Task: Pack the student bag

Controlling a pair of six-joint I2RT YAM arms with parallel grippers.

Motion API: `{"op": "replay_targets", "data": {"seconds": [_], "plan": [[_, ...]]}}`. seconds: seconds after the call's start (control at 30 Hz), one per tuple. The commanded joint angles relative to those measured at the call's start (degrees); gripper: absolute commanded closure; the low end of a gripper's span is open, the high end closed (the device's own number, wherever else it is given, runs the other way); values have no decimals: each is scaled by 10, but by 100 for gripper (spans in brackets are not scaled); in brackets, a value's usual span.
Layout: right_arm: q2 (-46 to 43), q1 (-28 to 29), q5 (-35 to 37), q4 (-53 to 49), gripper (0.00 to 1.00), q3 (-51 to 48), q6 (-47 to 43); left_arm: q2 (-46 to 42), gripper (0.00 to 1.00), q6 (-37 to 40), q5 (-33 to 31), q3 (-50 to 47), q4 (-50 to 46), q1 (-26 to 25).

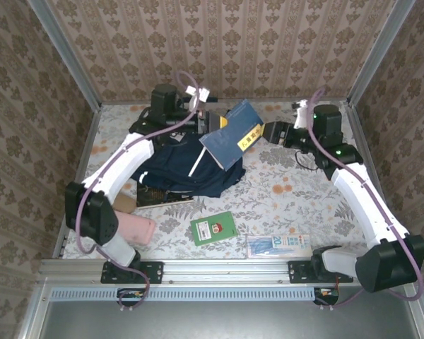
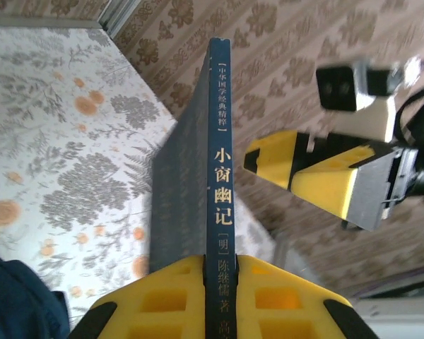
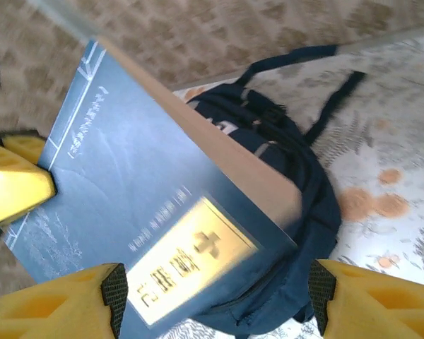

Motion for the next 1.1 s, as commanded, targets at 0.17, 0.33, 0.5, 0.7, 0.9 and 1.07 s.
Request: {"op": "replay_targets", "data": {"seconds": [0.17, 0.33, 0.5, 0.7, 0.9, 1.07], "plan": [[-89, 47, -26, 101, 24, -64, -326, -151, 100, 387, -115, -72, -134, -64], [-91, 52, -99, 57, 23, -68, -437, -211, 100, 443, -81, -108, -123, -69], [-117, 75, -162, 103, 23, -102, -448, -254, 100, 485, -55, -152, -107, -71], [-112, 100, -201, 100, 26, -96, -462, -270, 100, 520, -28, -177, -95, -73], [-80, 113, -231, 43, 47, -65, -480, -275, 100, 523, 0, -183, -83, -73], [-68, 114, -236, 37, 57, -71, -479, -289, 100, 526, -4, -190, -70, -73]]}}
